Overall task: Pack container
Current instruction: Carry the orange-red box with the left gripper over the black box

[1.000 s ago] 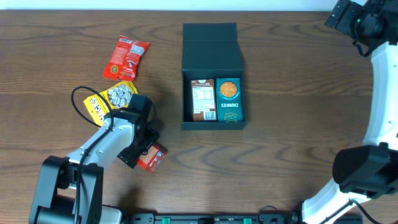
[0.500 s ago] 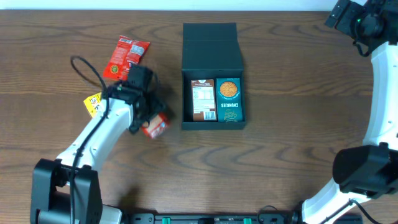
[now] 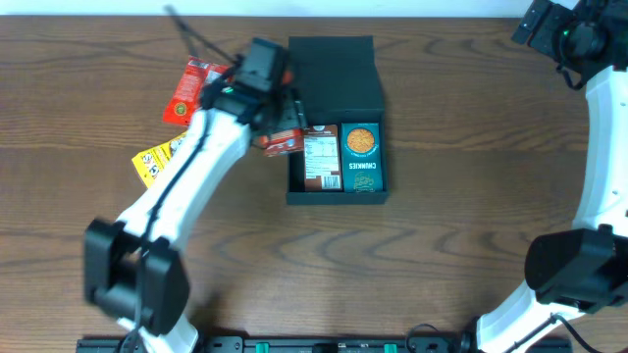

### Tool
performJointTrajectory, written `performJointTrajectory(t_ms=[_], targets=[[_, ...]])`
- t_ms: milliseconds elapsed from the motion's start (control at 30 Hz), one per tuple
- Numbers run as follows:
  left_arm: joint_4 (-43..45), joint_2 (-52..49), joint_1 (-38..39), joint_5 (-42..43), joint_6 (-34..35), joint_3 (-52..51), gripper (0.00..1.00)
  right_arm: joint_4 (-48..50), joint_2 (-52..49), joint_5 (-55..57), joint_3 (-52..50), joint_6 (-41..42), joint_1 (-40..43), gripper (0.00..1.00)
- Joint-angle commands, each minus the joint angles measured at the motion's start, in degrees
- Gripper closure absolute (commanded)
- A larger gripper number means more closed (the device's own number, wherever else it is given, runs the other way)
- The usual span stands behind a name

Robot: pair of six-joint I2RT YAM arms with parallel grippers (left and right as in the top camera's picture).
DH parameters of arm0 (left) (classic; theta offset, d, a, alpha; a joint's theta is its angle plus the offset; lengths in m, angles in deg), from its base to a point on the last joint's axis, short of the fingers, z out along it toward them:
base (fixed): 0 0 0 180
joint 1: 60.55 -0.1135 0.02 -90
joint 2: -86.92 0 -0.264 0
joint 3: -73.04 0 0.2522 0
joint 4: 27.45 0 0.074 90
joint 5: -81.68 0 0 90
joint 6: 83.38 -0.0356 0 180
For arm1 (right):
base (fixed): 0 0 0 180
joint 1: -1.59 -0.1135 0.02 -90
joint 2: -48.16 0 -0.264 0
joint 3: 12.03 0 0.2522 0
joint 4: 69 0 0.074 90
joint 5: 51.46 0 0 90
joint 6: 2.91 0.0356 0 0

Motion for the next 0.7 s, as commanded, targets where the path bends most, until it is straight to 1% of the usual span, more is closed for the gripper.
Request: performJointTrajectory(t_ms=[0, 100, 233, 333, 500, 667], targets=[[-1.6, -4.9, 3.0, -0.8, -4.3, 6.5, 0.21, -0.4, 0.0, -0.2, 0.0, -0.9, 0.6, 0.01], [-4.0, -10.0, 5.9, -0.8, -7.0, 11.5, 0.21, -0.7, 0.0, -0.2, 0.0, -0.9, 0.6, 0.01], [-5.6, -13.7, 9.1, -0.9, -9.1, 12.5, 0.21, -0.7, 0.0, -0.2, 0.0, -0.9, 0.6, 0.01], [-6.8, -15.7, 10.5, -1.1, -9.1, 12.5, 0.21, -0.8, 0.0, -0.2, 0.0, -0.9, 0.6, 0.01], [-8.7, -16.5, 10.7, -1.2, -9.0, 12.5, 0.2, -1.1, 0.0, -0.2, 0.0, -0.9, 0.6, 0.01], [-11.7, -16.5, 10.7, -2.0, -5.2, 12.5, 0.21, -1.4, 0.0, -0.2, 0.0, -0.9, 0.6, 0.01]])
